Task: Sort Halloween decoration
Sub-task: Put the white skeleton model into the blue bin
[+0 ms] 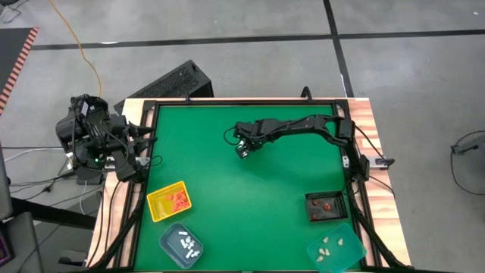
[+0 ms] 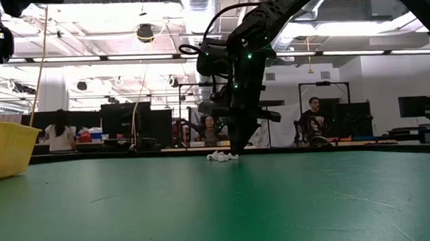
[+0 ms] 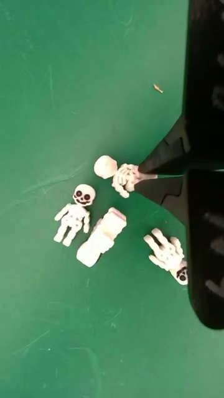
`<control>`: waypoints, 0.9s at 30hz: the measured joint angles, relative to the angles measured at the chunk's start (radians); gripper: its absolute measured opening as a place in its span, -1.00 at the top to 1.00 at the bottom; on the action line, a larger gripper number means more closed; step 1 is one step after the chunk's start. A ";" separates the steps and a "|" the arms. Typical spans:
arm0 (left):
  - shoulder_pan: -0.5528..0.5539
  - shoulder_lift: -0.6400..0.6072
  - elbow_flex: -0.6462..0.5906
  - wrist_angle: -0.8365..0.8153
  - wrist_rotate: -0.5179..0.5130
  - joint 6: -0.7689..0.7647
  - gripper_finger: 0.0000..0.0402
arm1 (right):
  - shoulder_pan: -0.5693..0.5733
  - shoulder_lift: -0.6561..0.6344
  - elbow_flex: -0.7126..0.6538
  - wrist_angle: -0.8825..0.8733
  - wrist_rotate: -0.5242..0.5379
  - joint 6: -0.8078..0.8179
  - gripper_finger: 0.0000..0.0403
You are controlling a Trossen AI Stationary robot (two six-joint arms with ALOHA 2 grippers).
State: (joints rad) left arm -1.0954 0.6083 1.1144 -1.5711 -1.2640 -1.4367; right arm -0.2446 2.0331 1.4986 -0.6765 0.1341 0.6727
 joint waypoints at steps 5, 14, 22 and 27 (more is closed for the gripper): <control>0.000 0.000 0.000 0.000 0.000 0.000 -0.13 | 0.024 -0.011 0.005 -0.009 0.003 0.000 1.00; 0.000 0.000 0.000 0.000 0.000 0.000 -0.13 | 0.098 -0.019 0.111 -0.082 0.051 -0.002 1.00; 0.000 0.000 0.000 0.000 0.000 -0.005 -0.13 | 0.178 -0.019 0.206 -0.072 0.055 0.009 1.00; 0.000 0.000 0.000 0.000 0.001 -0.008 -0.13 | 0.232 -0.019 0.228 -0.075 0.139 0.009 1.00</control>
State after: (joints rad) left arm -1.0954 0.6079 1.1144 -1.5711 -1.2633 -1.4451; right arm -0.0131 2.0136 1.7264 -0.7518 0.2731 0.6812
